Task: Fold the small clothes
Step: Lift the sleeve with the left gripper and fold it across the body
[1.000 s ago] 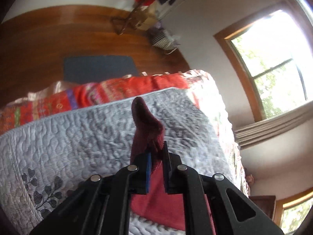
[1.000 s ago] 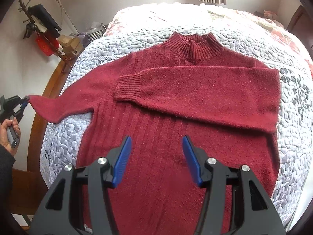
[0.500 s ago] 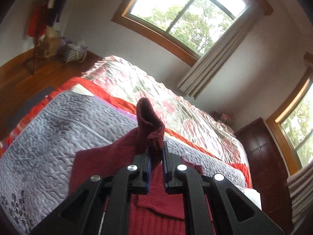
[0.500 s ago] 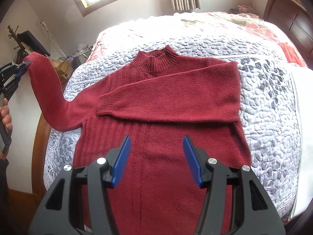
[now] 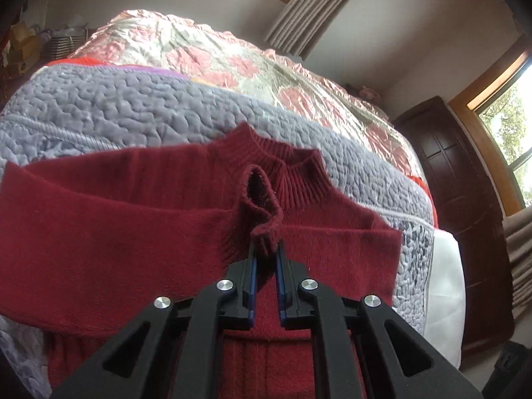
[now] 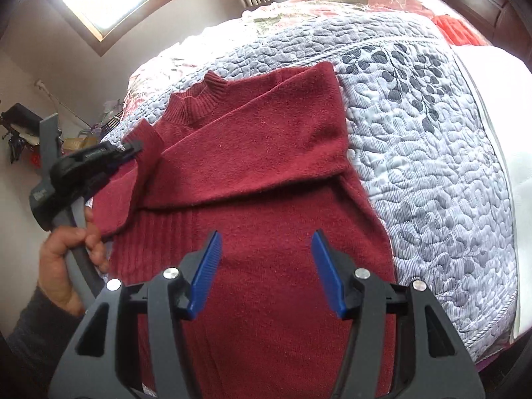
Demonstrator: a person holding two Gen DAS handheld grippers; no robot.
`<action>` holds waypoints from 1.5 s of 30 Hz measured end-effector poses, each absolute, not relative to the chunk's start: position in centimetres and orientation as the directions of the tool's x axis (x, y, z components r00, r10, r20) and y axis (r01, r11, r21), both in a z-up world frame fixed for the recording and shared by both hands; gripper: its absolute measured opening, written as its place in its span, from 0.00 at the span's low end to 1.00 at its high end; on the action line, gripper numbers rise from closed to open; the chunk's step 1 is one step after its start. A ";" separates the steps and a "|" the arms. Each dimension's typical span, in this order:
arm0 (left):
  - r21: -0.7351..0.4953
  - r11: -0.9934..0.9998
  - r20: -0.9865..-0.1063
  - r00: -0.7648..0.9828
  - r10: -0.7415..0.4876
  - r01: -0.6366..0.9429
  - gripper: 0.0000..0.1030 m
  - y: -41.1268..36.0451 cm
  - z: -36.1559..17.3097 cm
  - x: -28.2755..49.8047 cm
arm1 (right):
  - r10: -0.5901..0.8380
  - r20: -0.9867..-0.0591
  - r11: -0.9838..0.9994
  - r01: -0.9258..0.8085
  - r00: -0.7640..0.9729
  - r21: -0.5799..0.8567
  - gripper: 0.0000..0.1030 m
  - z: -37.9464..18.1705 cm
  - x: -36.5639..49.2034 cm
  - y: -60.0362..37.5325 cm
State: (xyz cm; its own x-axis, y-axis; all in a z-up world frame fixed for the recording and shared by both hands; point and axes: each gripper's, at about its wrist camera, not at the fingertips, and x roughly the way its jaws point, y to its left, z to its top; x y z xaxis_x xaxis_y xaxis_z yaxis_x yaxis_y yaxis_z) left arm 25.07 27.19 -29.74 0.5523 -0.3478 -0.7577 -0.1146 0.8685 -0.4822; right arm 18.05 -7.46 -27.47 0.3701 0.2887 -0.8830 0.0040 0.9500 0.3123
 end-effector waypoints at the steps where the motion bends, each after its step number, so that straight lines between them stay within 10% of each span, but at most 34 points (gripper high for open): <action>1: -0.479 0.870 -0.767 0.536 -0.353 -0.113 0.09 26.6 -30.7 25.2 | 0.294 -0.882 0.949 0.001 0.369 0.316 0.58 -27.6 18.5 -7.5; 8: -0.461 0.882 -0.797 0.482 -0.365 -0.094 0.15 24.3 -34.1 24.9 | 0.411 -0.843 0.904 -0.037 0.348 0.425 0.72 -28.1 23.5 -6.6; 12: -0.494 0.866 -0.775 0.492 -0.397 -0.078 0.51 24.9 -33.1 23.4 | 0.544 -0.794 0.831 -0.044 0.272 0.554 0.73 -29.6 28.1 -5.3; 16: -0.508 0.859 -0.770 0.481 -0.419 -0.065 0.57 26.5 -31.6 20.7 | 0.640 -0.753 0.765 -0.041 0.154 0.642 0.59 -32.8 32.6 -2.2; 29: -0.469 0.840 -0.847 0.409 -0.341 -0.272 0.65 36.4 -30.7 6.4 | 0.677 -0.736 0.736 -0.034 0.013 0.677 0.58 -39.5 36.2 4.9; 35: -0.476 0.812 -0.849 0.420 -0.322 -0.338 0.65 38.4 -30.9 4.5 | 0.698 -0.716 0.716 -0.012 0.002 0.698 0.08 -39.8 37.2 5.6; 45: -0.466 0.796 -0.847 0.454 -0.276 -0.386 0.65 41.2 -29.2 2.6 | 0.671 -0.724 0.741 -0.115 0.158 0.662 0.05 -30.1 39.3 1.9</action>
State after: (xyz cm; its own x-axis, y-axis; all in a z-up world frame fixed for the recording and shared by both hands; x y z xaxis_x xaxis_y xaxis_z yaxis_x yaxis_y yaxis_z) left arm 2.62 41.23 -29.21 0.4540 -0.2761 -0.8472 -0.3865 0.7957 -0.4664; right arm 39.34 1.85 -30.07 0.1584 0.6714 -0.7240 -0.1149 0.7408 0.6618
